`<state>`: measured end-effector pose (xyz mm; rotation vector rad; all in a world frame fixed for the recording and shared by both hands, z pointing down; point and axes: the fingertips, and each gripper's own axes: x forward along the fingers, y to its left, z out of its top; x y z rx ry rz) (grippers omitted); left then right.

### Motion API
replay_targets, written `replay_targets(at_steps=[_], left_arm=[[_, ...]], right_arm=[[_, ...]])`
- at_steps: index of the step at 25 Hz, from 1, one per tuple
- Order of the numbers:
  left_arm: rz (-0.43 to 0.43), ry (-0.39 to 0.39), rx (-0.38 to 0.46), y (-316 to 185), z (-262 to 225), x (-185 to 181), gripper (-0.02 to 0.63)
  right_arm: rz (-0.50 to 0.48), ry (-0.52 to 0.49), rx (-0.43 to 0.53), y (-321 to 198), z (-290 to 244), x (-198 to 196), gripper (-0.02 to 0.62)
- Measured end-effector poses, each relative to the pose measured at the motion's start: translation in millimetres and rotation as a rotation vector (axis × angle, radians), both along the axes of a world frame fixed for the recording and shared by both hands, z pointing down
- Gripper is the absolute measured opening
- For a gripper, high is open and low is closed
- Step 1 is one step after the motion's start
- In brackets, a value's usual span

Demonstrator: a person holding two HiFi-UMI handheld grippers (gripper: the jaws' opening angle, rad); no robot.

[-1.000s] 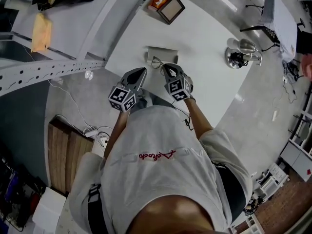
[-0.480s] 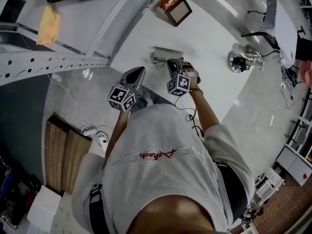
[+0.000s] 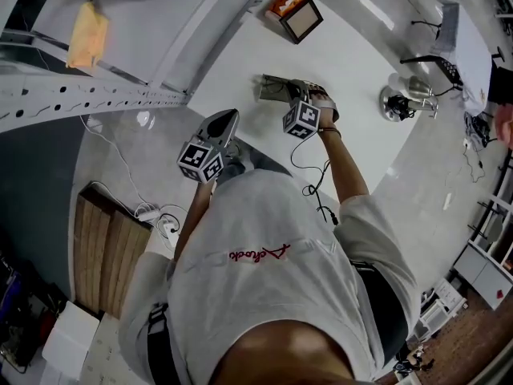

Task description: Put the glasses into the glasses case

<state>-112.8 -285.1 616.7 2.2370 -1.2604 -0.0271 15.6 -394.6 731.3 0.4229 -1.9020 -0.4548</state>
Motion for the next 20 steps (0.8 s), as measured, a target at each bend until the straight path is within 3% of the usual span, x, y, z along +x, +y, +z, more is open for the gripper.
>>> replay_targets(at_steps=[20], left_arm=[[-0.009,0.008,-0.006,2,2,-8,0.008]], right_arm=[[-0.015,0.078,-0.078,20,35,2,0.023]])
